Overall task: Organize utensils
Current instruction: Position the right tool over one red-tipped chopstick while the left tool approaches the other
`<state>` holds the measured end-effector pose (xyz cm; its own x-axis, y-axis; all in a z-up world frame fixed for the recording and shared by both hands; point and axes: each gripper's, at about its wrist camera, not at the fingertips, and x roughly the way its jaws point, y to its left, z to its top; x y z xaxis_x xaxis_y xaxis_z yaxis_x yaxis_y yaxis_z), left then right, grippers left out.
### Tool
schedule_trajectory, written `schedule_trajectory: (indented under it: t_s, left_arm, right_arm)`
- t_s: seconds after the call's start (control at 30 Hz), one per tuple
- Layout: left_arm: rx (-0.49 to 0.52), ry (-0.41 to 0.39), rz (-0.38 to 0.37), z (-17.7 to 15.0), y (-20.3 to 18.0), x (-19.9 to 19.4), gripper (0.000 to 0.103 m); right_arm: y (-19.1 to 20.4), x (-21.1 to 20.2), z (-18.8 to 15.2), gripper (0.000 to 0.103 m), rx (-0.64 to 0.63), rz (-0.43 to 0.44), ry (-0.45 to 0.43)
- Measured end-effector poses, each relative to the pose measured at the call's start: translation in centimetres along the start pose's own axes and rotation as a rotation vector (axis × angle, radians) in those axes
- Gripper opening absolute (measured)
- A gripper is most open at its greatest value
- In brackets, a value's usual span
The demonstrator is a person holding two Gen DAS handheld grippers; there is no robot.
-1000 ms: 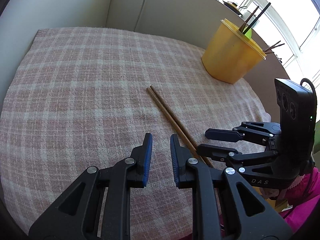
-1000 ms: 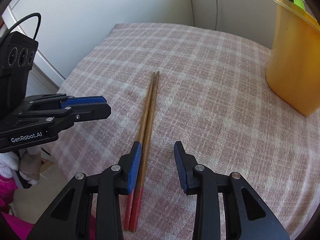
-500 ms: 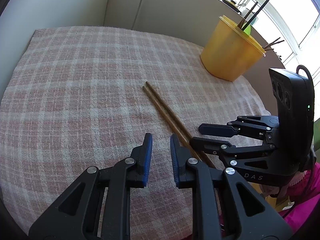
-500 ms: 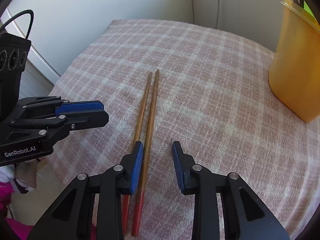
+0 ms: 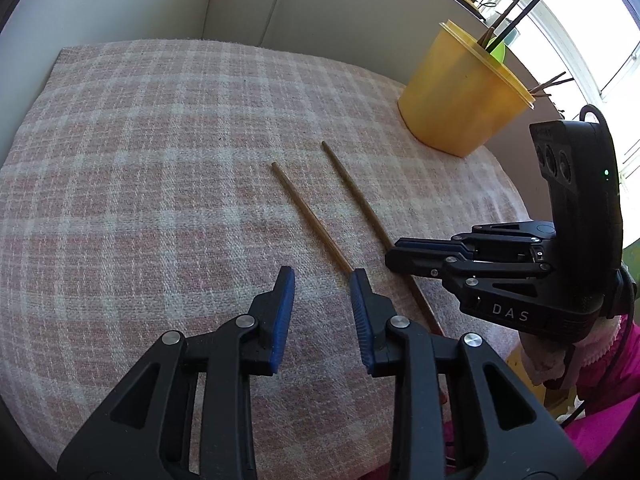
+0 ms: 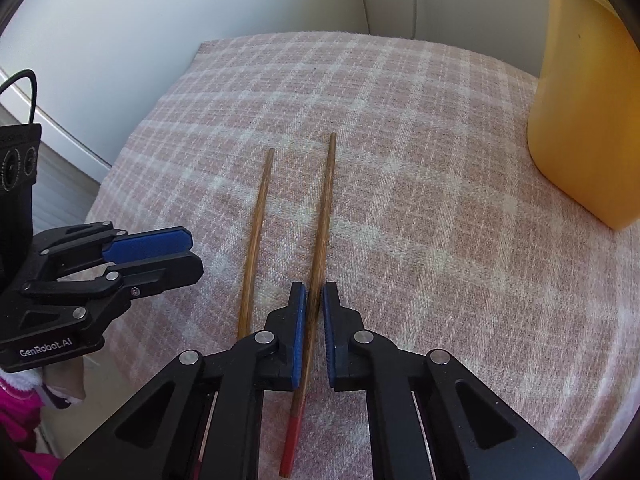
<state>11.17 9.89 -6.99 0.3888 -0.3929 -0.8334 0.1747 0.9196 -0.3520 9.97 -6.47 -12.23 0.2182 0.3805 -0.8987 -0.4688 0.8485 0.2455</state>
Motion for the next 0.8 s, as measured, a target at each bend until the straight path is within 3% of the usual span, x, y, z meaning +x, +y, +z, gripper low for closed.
schedule_trajectory:
  t_s: [0.33, 0.8]
  left_arm:
    - [0.061, 0.078, 0.028, 1.0, -2.9, 3.3, 0.028]
    - [0.176, 0.087, 0.086, 3.3, -6.0, 6.5, 0.032]
  right_arm:
    - [-2.5, -1.5, -1.1, 0.006, 0.045, -0.022, -0.01]
    - [-5.4, -2.9, -1.9, 0.006, 0.089, -0.055, -0.025]
